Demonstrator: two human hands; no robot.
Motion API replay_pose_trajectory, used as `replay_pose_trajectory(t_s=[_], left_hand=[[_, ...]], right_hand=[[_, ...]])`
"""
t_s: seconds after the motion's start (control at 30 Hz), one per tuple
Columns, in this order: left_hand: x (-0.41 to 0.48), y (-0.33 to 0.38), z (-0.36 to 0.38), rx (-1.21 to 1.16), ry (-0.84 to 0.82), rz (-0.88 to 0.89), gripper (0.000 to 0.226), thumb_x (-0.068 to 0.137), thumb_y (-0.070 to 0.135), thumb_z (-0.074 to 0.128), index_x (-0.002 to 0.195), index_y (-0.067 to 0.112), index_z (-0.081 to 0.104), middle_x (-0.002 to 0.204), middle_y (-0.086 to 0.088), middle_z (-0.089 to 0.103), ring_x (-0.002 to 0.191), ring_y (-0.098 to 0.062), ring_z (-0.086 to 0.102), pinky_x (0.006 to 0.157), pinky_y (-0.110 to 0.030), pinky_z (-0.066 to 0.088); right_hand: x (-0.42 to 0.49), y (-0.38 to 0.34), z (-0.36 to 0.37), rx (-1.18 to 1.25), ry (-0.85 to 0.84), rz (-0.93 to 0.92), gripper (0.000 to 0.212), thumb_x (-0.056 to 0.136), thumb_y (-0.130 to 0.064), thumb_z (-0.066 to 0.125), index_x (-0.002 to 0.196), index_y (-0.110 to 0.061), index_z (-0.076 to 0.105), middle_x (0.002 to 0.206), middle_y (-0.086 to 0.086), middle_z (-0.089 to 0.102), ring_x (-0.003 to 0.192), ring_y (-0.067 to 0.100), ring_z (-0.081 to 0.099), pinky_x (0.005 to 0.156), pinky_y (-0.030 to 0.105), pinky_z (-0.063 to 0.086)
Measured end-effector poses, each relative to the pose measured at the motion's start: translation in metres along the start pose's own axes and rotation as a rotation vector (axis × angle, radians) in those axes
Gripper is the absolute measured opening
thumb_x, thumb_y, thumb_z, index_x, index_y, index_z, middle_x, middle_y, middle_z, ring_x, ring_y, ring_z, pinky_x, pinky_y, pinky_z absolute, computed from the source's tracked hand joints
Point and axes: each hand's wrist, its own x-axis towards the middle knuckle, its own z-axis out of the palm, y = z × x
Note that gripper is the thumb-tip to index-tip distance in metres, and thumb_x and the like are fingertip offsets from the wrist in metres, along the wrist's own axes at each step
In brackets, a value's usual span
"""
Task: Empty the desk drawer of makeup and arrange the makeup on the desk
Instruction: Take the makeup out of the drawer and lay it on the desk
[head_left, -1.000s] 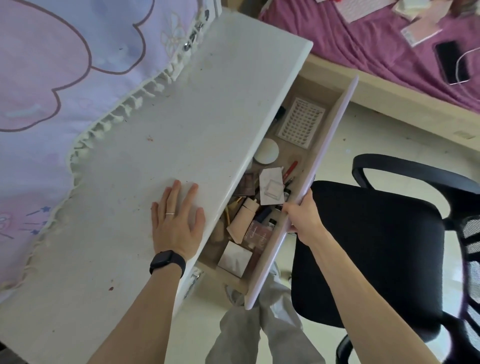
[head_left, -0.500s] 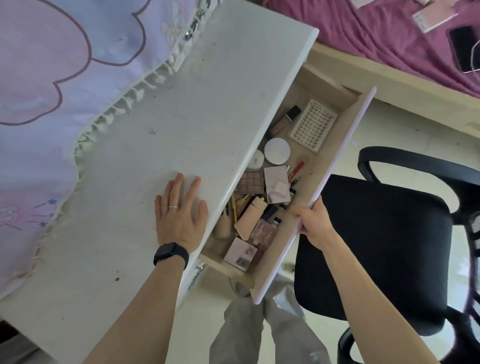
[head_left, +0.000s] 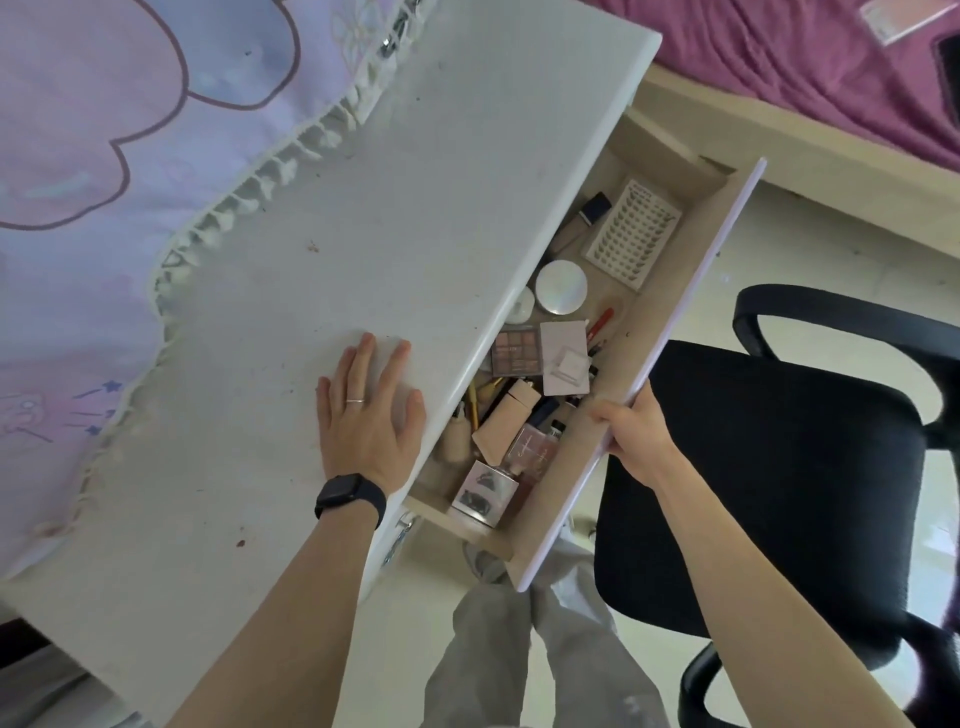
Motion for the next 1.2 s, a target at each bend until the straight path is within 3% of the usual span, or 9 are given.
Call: replay_pose_trajectory(t_s=[0.27, 0.47, 0.63, 0.8, 0.87, 0.93, 1.0, 1.1, 1.2], left_hand=[[0.000, 0.004, -0.006, -0.010, -0.034, -0.010, 0.055, 0.097, 0.046, 0.032, 0.152, 0.037, 0.035, 0.165, 0.003, 0.018, 0.151, -0.023, 0.014, 0.123, -0.051, 0.011], [-0.001, 0.007, -0.010, 0.001, -0.061, -0.020, 0.056, 0.097, 0.046, 0.032, 0.153, 0.036, 0.034, 0.165, 0.001, 0.018, 0.151, -0.024, 0.014, 0.123, -0.050, 0.009], [-0.006, 0.012, -0.012, -0.011, -0.086, -0.029, 0.052, 0.102, 0.041, 0.034, 0.154, 0.033, 0.033, 0.166, -0.001, 0.016, 0.153, -0.023, 0.011, 0.123, -0.050, 0.005], [-0.035, 0.037, -0.015, -0.178, 0.067, -0.028, 0.042, 0.094, 0.019, 0.058, 0.136, 0.017, 0.057, 0.148, -0.008, 0.049, 0.136, -0.029, 0.044, 0.111, -0.051, 0.037], [-0.063, 0.051, -0.008, -0.196, 0.119, 0.045, 0.039, 0.085, 0.011, 0.068, 0.123, 0.017, 0.066, 0.131, -0.006, 0.060, 0.118, -0.029, 0.055, 0.096, -0.045, 0.047], [-0.090, 0.064, 0.000, -0.229, 0.047, 0.053, 0.035, 0.080, 0.007, 0.071, 0.113, 0.018, 0.069, 0.122, -0.006, 0.063, 0.108, -0.031, 0.060, 0.084, -0.042, 0.054], [-0.105, 0.076, 0.010, -0.217, -0.130, -0.011, 0.035, 0.083, 0.011, 0.068, 0.117, 0.021, 0.067, 0.124, -0.005, 0.061, 0.107, -0.031, 0.060, 0.077, -0.039, 0.055], [-0.114, 0.085, 0.030, -0.048, -0.380, -0.116, 0.052, 0.093, 0.024, 0.055, 0.143, 0.027, 0.041, 0.145, -0.007, 0.044, 0.124, -0.032, 0.047, 0.095, -0.039, 0.044], [-0.110, 0.090, 0.047, 0.047, -0.452, -0.170, 0.058, 0.093, 0.018, 0.057, 0.144, 0.033, 0.034, 0.153, -0.010, 0.030, 0.127, -0.034, 0.044, 0.102, -0.042, 0.040]], right_hand=[[0.004, 0.006, -0.001, -0.042, 0.012, 0.016, 0.067, 0.089, 0.003, 0.064, 0.143, -0.027, 0.040, 0.122, 0.007, 0.064, 0.109, 0.029, 0.066, 0.081, 0.050, 0.061], [0.002, 0.008, 0.004, -0.098, 0.099, 0.003, 0.055, 0.089, -0.002, 0.064, 0.127, -0.037, 0.045, 0.110, 0.000, 0.066, 0.099, 0.021, 0.068, 0.066, 0.038, 0.063], [-0.005, 0.003, 0.006, -0.409, 0.212, -0.007, 0.040, 0.088, -0.020, 0.071, 0.119, -0.016, 0.045, 0.108, 0.009, 0.061, 0.099, 0.031, 0.066, 0.083, 0.054, 0.061], [-0.033, 0.006, 0.007, -0.634, 0.213, -0.143, 0.034, 0.091, -0.034, 0.070, 0.104, -0.020, 0.041, 0.099, 0.007, 0.057, 0.094, 0.034, 0.066, 0.072, 0.046, 0.059], [-0.044, 0.014, 0.007, -0.738, 0.200, -0.195, 0.044, 0.092, -0.033, 0.070, 0.123, -0.016, 0.044, 0.120, 0.012, 0.057, 0.110, 0.037, 0.061, 0.076, 0.037, 0.053], [-0.055, 0.024, 0.008, -0.881, 0.235, -0.278, 0.080, 0.092, -0.028, 0.071, 0.154, -0.007, 0.026, 0.156, 0.017, 0.031, 0.138, 0.038, 0.040, 0.101, 0.041, 0.044], [-0.068, 0.030, 0.011, -1.046, 0.303, -0.487, 0.084, 0.089, -0.020, 0.072, 0.157, -0.005, 0.025, 0.162, 0.024, 0.017, 0.145, 0.044, 0.024, 0.114, 0.052, 0.032], [-0.073, 0.039, 0.017, -1.289, 0.305, -0.828, 0.064, 0.082, -0.008, 0.072, 0.142, -0.004, 0.050, 0.149, 0.024, 0.043, 0.142, 0.046, 0.031, 0.115, 0.062, 0.030], [-0.065, 0.040, 0.028, -1.569, 0.124, -0.754, 0.041, 0.089, -0.016, 0.061, 0.130, -0.016, 0.062, 0.133, 0.004, 0.061, 0.140, 0.029, 0.042, 0.123, 0.061, 0.010]])
